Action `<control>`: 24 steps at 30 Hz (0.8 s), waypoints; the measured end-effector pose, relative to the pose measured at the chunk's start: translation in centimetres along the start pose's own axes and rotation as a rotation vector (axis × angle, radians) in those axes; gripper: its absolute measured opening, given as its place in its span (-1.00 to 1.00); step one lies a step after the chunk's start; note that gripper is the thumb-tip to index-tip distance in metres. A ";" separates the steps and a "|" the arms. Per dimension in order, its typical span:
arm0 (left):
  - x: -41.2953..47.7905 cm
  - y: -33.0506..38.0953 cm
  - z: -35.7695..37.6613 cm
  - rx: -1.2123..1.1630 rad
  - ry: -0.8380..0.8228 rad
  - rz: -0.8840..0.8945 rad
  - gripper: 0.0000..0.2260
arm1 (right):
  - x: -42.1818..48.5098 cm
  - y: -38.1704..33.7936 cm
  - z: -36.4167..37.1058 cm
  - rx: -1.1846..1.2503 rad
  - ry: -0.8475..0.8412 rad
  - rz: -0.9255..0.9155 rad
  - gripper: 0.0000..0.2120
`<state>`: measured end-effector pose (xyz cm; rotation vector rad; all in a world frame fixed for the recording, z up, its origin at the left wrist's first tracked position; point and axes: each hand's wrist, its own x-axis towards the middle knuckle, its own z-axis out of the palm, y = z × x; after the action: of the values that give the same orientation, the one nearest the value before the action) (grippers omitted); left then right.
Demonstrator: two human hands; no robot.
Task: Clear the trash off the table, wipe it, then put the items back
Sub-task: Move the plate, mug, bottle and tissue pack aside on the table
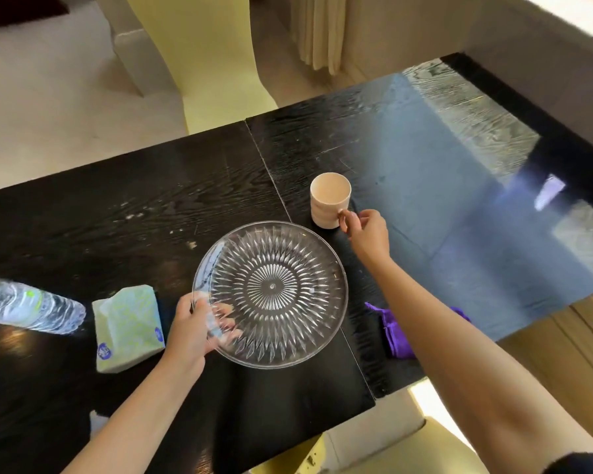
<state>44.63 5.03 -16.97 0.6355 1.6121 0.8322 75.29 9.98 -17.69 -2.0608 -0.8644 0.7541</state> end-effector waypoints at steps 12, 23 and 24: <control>-0.1 0.7 1.6 0.183 -0.191 -0.090 -0.72 | -9.5 6.0 -1.4 0.269 -0.338 0.207 -0.78; 2.0 -0.4 -7.3 0.489 0.187 0.102 -0.72 | -9.2 8.0 1.7 0.286 -0.117 0.366 -0.76; 2.1 -0.6 -8.1 0.557 0.239 0.137 -0.73 | -9.1 8.3 1.9 0.262 -0.106 0.369 -0.75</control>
<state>36.26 4.84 -17.94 1.0788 2.0585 0.5658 71.15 -0.20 -23.52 -1.9765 -0.4134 1.1203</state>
